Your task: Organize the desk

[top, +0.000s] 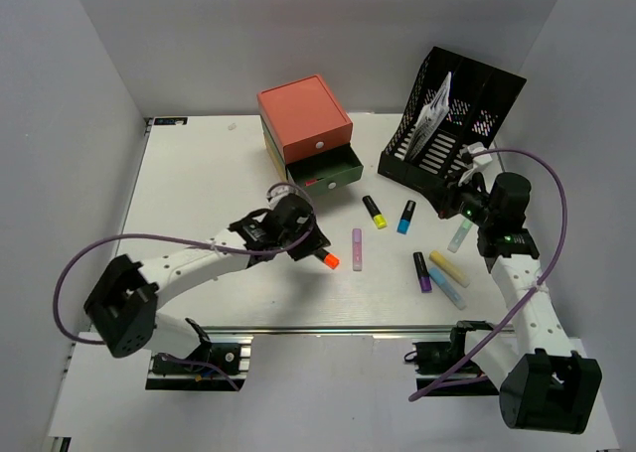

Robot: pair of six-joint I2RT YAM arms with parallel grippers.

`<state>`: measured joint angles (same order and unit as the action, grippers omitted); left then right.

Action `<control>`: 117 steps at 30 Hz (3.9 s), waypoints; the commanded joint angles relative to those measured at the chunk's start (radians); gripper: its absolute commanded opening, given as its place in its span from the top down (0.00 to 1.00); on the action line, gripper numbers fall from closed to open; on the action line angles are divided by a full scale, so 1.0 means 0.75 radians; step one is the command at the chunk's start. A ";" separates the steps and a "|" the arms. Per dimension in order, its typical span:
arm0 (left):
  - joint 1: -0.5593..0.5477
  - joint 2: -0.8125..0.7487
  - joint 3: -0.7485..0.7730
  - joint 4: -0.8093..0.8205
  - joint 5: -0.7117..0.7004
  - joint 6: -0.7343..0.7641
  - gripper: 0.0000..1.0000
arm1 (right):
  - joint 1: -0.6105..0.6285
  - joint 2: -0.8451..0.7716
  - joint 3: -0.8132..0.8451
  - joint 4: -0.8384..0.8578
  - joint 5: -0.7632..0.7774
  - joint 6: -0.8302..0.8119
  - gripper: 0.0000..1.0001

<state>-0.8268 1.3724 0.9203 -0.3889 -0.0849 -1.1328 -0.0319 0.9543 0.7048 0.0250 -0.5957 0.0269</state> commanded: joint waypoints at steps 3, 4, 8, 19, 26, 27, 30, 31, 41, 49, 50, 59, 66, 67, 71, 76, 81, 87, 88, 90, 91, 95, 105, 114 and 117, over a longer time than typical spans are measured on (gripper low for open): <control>-0.053 0.252 0.171 -0.290 -0.206 -0.373 0.48 | -0.023 -0.047 0.011 0.051 -0.016 0.028 1.00; -0.069 0.291 0.204 -0.334 -0.204 -0.406 0.48 | -0.025 -0.051 0.011 0.051 -0.020 0.032 1.00; -0.104 0.397 0.321 -0.465 -0.267 -0.529 0.46 | -0.035 -0.070 0.011 0.048 -0.044 0.038 1.00; -0.119 0.629 0.499 -0.535 -0.327 -0.602 0.38 | -0.050 -0.084 0.011 0.044 -0.061 0.040 1.00; -0.119 0.663 0.505 -0.539 -0.337 -0.643 0.36 | -0.062 -0.088 0.009 0.046 -0.061 0.042 1.00; -0.119 0.674 0.511 -0.545 -0.335 -0.643 0.36 | -0.064 -0.090 0.009 0.046 -0.061 0.042 1.00; -0.119 0.721 0.534 -0.561 -0.314 -0.645 0.35 | -0.070 -0.094 0.009 0.046 -0.061 0.044 1.00; -0.119 0.737 0.540 -0.569 -0.306 -0.649 0.36 | -0.072 -0.094 0.009 0.046 -0.061 0.046 1.00; -0.116 0.770 0.483 -0.582 -0.259 -0.686 0.45 | -0.097 -0.100 0.005 0.046 -0.075 0.048 1.00; -0.117 0.486 0.223 -0.547 -0.241 -0.682 0.93 | -0.109 -0.107 0.003 0.051 -0.093 0.060 1.00; -0.117 0.445 0.207 -0.547 -0.241 -0.662 0.97 | -0.111 -0.107 0.003 0.051 -0.095 0.058 1.00; -0.155 -0.113 0.219 -0.358 -0.437 0.233 1.00 | -0.119 -0.100 0.001 0.055 -0.112 0.058 1.00; -0.155 0.045 0.558 -0.306 -0.411 1.444 1.00 | -0.131 -0.092 -0.005 0.063 -0.118 0.060 1.00; -0.155 0.088 0.593 -0.302 -0.388 1.568 1.00 | -0.133 -0.088 -0.005 0.063 -0.120 0.060 1.00; -0.129 0.319 0.830 -0.283 -0.396 1.892 1.00 | -0.133 -0.084 -0.007 0.061 -0.122 0.054 1.00; -0.088 0.493 0.912 -0.122 -0.455 2.261 1.00 | -0.150 -0.084 -0.013 0.065 -0.126 0.050 1.00; -0.020 0.555 0.998 -0.007 -0.447 2.380 1.00 | -0.154 -0.078 -0.011 0.067 -0.138 0.050 1.00; 0.051 0.616 1.021 0.038 -0.439 2.416 1.00 | -0.154 -0.074 -0.011 0.063 -0.138 0.042 1.00; 0.067 0.627 1.013 0.038 -0.435 2.418 1.00 | -0.154 -0.070 -0.011 0.063 -0.138 0.040 1.00; 0.080 0.635 1.004 0.028 -0.427 2.421 1.00 | -0.154 -0.066 -0.015 0.065 -0.147 0.032 0.99; 0.080 0.635 0.994 0.028 -0.421 2.419 1.00 | -0.152 -0.066 -0.015 0.067 -0.145 0.030 0.97; 0.092 0.614 0.955 0.034 -0.386 2.400 0.98 | -0.154 -0.064 -0.017 0.069 -0.145 0.026 0.92; 0.092 0.559 0.835 0.068 -0.371 2.371 0.83 | -0.154 -0.049 -0.019 0.073 -0.151 0.023 0.86; 0.092 0.518 0.751 0.246 -0.515 2.339 0.34 | -0.154 -0.017 -0.019 0.044 -0.188 -0.030 0.42; 0.092 0.500 0.783 0.273 -0.515 2.318 0.25 | -0.152 0.018 0.005 0.004 -0.196 -0.084 0.40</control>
<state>-0.7574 1.8359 1.4849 -0.2630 -0.4404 0.6285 -0.1432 0.9504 0.6907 0.0299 -0.7193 0.0158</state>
